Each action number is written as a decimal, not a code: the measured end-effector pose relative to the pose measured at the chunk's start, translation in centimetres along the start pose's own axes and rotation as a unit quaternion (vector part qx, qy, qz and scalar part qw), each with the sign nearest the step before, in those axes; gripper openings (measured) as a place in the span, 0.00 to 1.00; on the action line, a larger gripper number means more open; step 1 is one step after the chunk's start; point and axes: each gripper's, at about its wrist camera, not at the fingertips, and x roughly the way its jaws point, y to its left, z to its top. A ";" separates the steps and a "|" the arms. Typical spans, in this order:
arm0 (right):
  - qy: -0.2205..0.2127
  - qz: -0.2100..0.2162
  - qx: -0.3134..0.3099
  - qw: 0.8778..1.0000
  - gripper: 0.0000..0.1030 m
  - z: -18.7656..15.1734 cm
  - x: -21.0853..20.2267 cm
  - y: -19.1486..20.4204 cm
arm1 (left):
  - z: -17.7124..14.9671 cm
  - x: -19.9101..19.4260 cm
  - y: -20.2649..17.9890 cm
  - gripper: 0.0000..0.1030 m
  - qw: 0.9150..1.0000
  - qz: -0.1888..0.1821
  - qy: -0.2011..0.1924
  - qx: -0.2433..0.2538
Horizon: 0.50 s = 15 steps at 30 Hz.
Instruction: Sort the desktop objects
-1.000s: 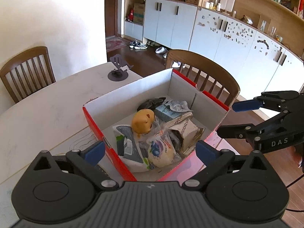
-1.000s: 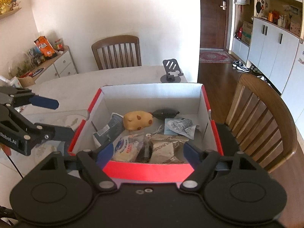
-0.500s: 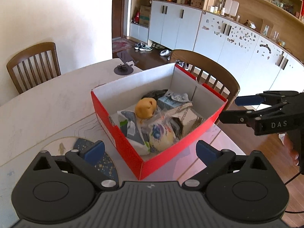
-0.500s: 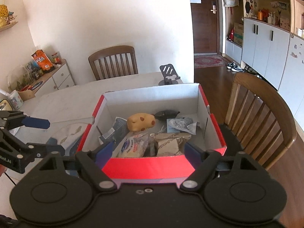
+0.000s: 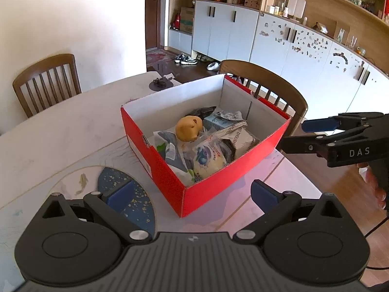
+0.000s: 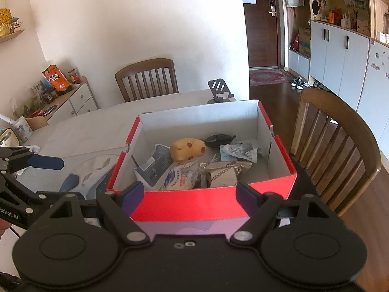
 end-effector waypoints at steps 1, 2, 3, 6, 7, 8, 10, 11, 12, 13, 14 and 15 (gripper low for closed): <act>0.001 0.000 0.000 1.000 0.80 0.0 0.0 0.0 | -0.1 0.0 0.1 1.00 1.000 -0.003 0.000 -0.002; 0.001 0.000 0.000 1.000 0.80 -0.1 0.0 0.1 | -0.1 0.0 0.1 1.00 1.000 -0.003 0.000 -0.004; 0.001 -0.001 0.000 1.000 0.80 -0.1 -0.1 0.1 | -0.2 0.1 0.0 1.00 1.000 -0.002 0.000 -0.002; 0.000 -0.002 0.002 1.000 0.80 -0.2 -0.1 0.2 | -0.3 0.1 -0.1 1.00 1.000 -0.003 0.000 0.000; 0.000 -0.003 0.002 1.000 0.80 -0.2 -0.2 0.2 | -0.3 0.1 -0.1 1.00 1.000 -0.002 0.001 0.004; 0.000 -0.003 0.001 1.000 0.80 -0.2 -0.2 0.2 | -0.4 0.1 -0.2 1.00 1.000 -0.001 0.001 0.007; 0.000 -0.004 0.002 1.000 0.80 -0.2 -0.2 0.2 | -0.5 0.1 -0.1 1.00 1.000 -0.003 0.001 0.006; -0.001 -0.004 0.003 1.000 0.80 -0.2 -0.3 0.2 | -0.5 0.1 -0.1 1.00 1.000 -0.004 0.001 0.006; 0.000 -0.005 0.004 1.000 0.80 -0.2 -0.3 0.1 | -0.5 0.1 0.0 1.00 1.000 -0.003 0.000 0.005; 0.000 -0.006 0.004 1.000 0.80 -0.3 -0.3 0.1 | -0.5 0.0 -0.1 1.00 1.000 -0.005 -0.001 0.005; 0.000 -0.007 0.005 1.000 0.80 -0.3 -0.3 0.1 | -0.6 0.0 -0.1 1.00 1.000 -0.006 -0.002 0.006; 0.000 -0.007 0.005 1.000 0.80 -0.4 -0.4 0.1 | -0.6 0.0 0.0 1.00 1.000 -0.005 -0.002 0.007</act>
